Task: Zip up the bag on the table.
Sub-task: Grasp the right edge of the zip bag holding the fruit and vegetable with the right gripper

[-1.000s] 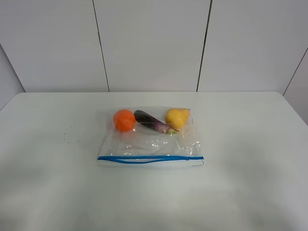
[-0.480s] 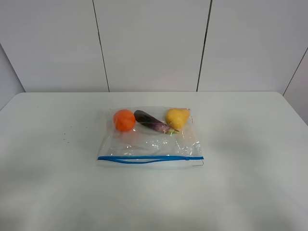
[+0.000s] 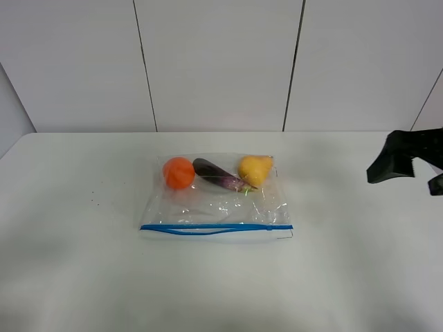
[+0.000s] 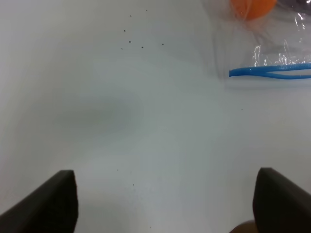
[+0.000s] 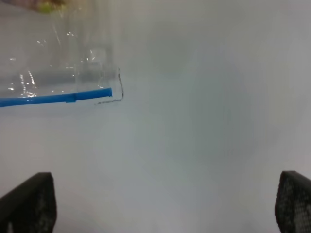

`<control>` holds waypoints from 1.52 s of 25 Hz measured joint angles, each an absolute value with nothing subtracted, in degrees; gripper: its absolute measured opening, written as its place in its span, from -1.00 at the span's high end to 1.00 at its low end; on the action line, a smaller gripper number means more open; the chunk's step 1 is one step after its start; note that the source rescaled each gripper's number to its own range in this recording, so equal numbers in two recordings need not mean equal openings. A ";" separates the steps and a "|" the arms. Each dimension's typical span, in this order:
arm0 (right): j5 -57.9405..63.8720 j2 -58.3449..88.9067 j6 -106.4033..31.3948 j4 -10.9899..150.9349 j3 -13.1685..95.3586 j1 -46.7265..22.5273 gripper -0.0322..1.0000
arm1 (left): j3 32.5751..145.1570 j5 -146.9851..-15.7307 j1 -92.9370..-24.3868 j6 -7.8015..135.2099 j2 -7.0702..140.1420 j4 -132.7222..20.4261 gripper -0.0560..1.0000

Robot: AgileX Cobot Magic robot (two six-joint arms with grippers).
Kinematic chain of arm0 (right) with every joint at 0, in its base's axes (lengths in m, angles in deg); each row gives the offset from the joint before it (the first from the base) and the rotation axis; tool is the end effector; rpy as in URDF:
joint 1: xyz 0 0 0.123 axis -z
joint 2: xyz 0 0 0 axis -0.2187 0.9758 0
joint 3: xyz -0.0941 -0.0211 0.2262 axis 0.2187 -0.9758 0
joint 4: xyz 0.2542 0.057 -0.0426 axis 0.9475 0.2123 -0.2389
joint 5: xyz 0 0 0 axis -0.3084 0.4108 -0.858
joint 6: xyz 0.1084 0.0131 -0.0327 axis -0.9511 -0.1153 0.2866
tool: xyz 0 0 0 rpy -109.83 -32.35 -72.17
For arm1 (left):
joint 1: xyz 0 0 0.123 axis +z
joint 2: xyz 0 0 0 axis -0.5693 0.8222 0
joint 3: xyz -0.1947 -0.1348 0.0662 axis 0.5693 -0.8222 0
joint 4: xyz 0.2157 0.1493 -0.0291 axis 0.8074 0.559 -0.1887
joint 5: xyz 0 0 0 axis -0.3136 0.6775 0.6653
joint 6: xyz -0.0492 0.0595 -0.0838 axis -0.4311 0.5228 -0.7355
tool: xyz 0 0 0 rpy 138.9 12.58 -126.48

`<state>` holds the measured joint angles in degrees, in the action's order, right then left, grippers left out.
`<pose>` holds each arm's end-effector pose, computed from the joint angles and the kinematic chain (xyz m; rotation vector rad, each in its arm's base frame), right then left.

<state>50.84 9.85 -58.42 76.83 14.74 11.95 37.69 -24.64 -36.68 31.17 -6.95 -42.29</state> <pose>0.2534 0.0274 0.2411 0.0657 2.7026 0.3274 0.0656 -0.0017 0.2721 0.0621 2.0382 0.0025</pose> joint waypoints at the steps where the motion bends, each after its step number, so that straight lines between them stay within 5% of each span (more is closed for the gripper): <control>1: 49.54 13.00 -56.91 77.83 14.80 11.95 -1.00 | 37.69 -24.64 -36.68 31.17 -6.95 -42.29 -0.92; 18: 37.73 44.45 -25.43 106.32 15.90 12.03 -0.85 | 37.69 -24.64 -36.68 31.17 -6.95 -42.29 -0.92; 38: 49.28 65.23 1.02 128.41 23.25 13.89 -0.76 | 37.69 -24.64 -36.68 31.17 -6.95 -42.29 -0.92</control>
<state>49.28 65.23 1.02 128.41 23.25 13.89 37.69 -24.64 -36.68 31.17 -6.95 -42.29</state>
